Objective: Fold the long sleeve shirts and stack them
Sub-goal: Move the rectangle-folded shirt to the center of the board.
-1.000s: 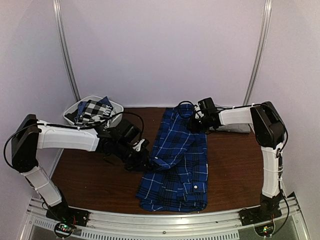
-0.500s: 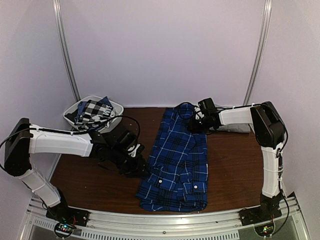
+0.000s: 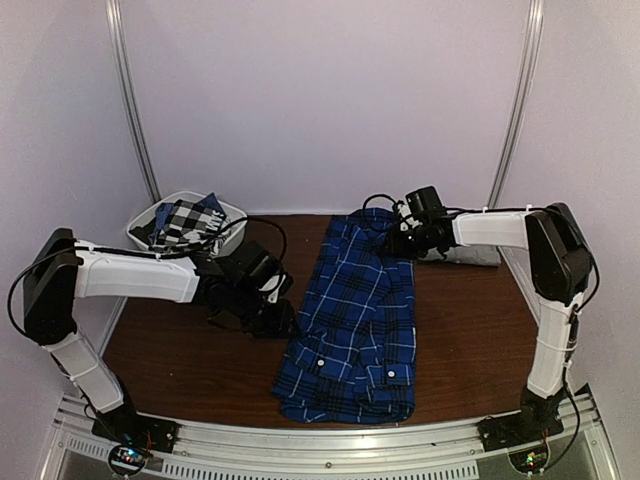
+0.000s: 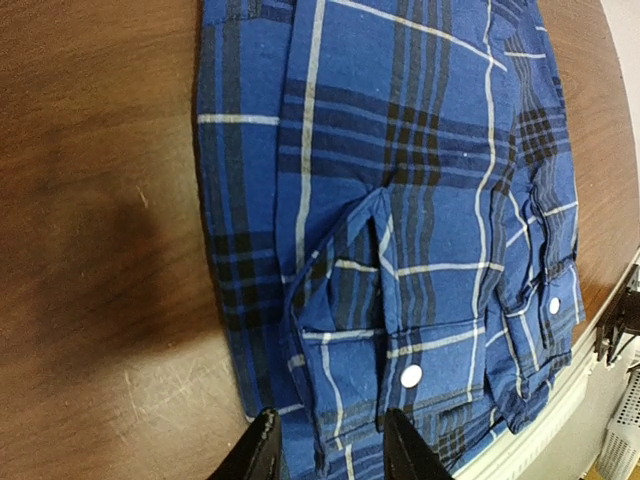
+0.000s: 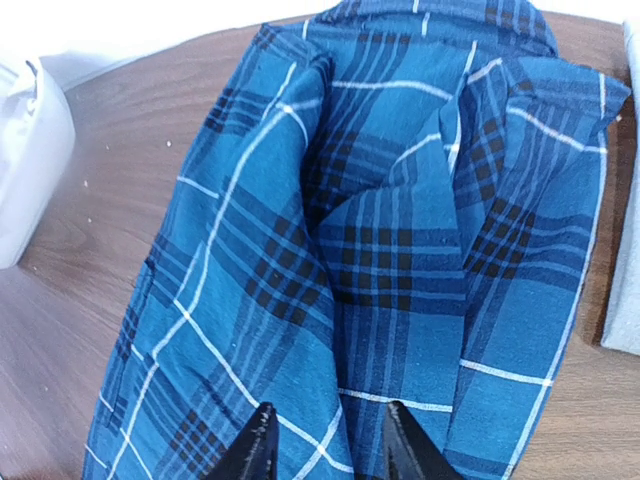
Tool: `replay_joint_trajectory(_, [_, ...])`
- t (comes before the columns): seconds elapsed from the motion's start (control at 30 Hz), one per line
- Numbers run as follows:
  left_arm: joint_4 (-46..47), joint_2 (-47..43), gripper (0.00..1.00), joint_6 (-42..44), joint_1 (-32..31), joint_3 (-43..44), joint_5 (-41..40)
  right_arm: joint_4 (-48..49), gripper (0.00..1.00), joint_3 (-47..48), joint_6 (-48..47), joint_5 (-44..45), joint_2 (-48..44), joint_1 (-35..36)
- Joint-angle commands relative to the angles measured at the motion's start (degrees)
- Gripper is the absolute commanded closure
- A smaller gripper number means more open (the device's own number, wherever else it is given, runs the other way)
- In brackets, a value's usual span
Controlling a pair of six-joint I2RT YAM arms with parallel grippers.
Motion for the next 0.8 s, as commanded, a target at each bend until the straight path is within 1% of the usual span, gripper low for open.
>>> replay_joint_trajectory(0.0, [0.31,3.37,0.64,4.38,0.56,3.84,-2.07,0.17,0.59,0.62,-2.51,0.92,-0.90,-0.14])
replay_joint_trajectory(0.1, [0.32,4.48,0.66,5.15,1.09,4.75,-3.60,0.21,0.53,4.26,-4.28,-0.89,1.38,0.01])
replay_joint_trajectory(0.2, [0.69,5.20,0.66,6.20,3.38,5.94,-4.95,-0.84,0.51,8.95,-5.96,-1.10,4.57,0.22])
replay_joint_trajectory(0.33, [1.72,7.23,0.67,8.09,7.02,8.52,-4.63,-1.66,0.54,14.70,-7.07,-1.86,9.19,0.50])
replay_joint_trajectory(0.47, [2.00,9.75,0.67,10.04,8.52,10.95,-3.87,-4.63,0.57,22.76,-8.18,-2.40,15.62,0.68])
replay_joint_trajectory(0.57, [2.63,11.27,0.67,10.99,9.33,11.60,-3.09,-5.77,0.58,27.05,-8.50,-2.83,18.92,0.77])
replay_joint_trajectory(0.63, [3.12,12.44,0.67,11.27,9.80,12.16,-2.31,-6.59,0.62,29.50,-8.46,-2.48,21.14,0.78])
replay_joint_trajectory(0.77, [4.46,13.91,0.67,11.28,10.09,12.81,-1.17,-9.16,0.75,34.21,-8.37,-0.31,25.37,0.77])
